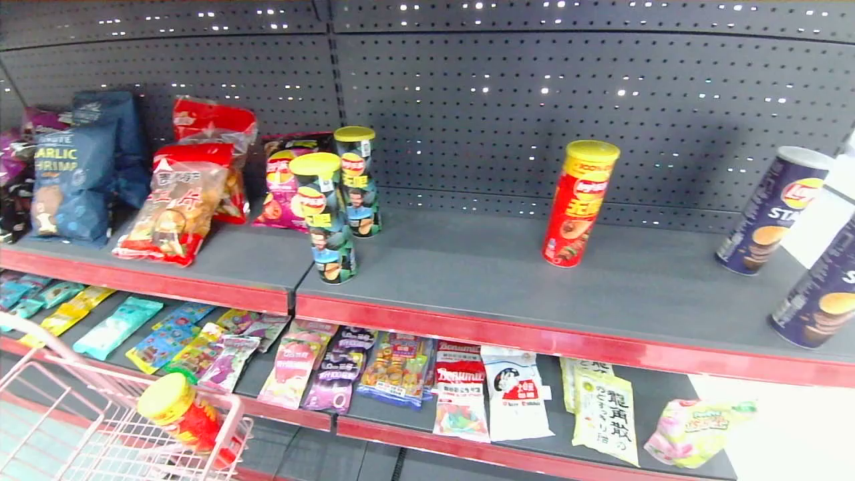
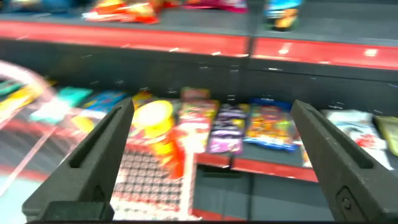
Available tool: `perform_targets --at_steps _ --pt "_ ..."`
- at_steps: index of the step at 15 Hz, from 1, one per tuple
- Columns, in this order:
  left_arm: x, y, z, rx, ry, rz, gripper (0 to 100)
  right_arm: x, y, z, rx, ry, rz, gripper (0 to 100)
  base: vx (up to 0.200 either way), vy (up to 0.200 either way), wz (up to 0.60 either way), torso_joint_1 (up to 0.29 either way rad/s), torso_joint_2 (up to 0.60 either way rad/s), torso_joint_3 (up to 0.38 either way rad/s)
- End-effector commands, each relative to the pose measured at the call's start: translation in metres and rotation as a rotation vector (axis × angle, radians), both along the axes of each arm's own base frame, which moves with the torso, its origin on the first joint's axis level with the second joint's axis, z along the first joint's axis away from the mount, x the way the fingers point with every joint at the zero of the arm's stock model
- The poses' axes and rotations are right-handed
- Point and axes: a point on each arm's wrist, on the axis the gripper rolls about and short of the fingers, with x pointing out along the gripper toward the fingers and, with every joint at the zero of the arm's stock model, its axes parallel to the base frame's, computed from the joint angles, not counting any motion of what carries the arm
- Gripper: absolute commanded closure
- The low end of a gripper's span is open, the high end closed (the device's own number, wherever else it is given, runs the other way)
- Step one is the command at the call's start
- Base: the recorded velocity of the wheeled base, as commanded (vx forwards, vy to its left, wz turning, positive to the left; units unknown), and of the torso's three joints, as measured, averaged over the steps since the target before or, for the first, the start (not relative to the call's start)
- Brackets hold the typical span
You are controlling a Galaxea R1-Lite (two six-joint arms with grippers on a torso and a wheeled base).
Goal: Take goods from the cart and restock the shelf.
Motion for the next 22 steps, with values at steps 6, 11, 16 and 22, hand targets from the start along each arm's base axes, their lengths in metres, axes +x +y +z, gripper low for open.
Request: perform_targets --at_steps 6,11,16,22 --pt "-0.0001 0.0000 0.0000 0.000 -0.001 0.000 0 0.0001 0.0000 0.0000 0.000 0.001 0.000 0 0.000 0.000 0.60 0.004 0.00 0.004" --pt "-0.0001 0.0000 0.0000 0.000 -0.001 0.000 0 0.0001 0.0000 0.0000 0.001 0.001 -0.001 0 0.000 0.000 0.00 0.000 0.00 0.000" --pt "-0.0001 0.0000 0.0000 0.000 -0.001 0.000 0 0.0001 0.0000 0.0000 0.004 0.001 -0.003 0 0.000 0.000 0.00 -0.116 0.29 0.168" --pt "-0.0001 0.0000 -0.0002 0.000 0.000 -0.001 0 0.0001 -0.0001 0.0000 0.007 0.001 -0.006 0 0.000 0.000 0.00 -0.155 0.37 0.218"
